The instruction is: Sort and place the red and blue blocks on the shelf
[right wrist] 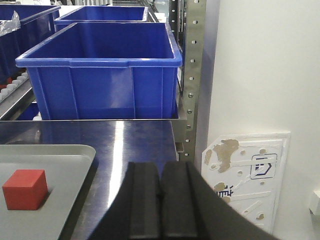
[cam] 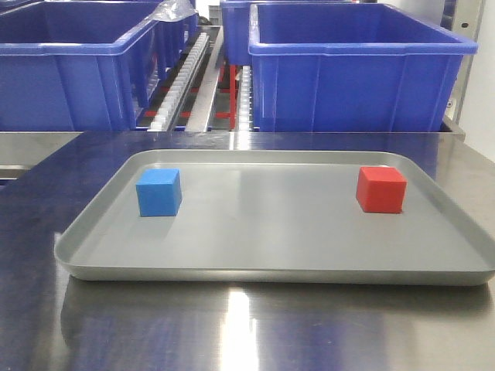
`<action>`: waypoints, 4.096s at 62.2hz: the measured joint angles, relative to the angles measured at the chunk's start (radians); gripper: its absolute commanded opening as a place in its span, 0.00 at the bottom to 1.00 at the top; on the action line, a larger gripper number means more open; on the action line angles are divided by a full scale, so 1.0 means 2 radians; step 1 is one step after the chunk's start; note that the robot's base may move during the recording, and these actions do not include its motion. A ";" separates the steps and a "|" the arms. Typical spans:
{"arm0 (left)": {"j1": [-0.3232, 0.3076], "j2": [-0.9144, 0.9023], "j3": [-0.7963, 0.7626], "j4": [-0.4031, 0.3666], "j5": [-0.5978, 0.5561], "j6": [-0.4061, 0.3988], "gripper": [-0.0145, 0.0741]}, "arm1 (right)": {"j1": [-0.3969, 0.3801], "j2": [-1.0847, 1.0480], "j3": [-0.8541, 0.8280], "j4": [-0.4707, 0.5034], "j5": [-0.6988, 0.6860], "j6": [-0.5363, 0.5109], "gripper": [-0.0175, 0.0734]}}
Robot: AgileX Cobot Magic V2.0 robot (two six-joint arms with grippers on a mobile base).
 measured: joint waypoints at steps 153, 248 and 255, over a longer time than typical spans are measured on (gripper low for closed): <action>0.000 0.000 0.000 0.000 0.000 0.000 0.30 | 0.231 0.819 -0.688 -0.134 0.520 0.279 0.67; 0.000 0.000 0.000 0.000 0.000 0.000 0.30 | 0.255 0.908 -0.713 -0.106 0.510 0.292 0.82; 0.000 0.000 0.000 0.000 0.000 0.000 0.30 | 0.252 0.911 -0.712 -0.106 0.509 0.292 0.82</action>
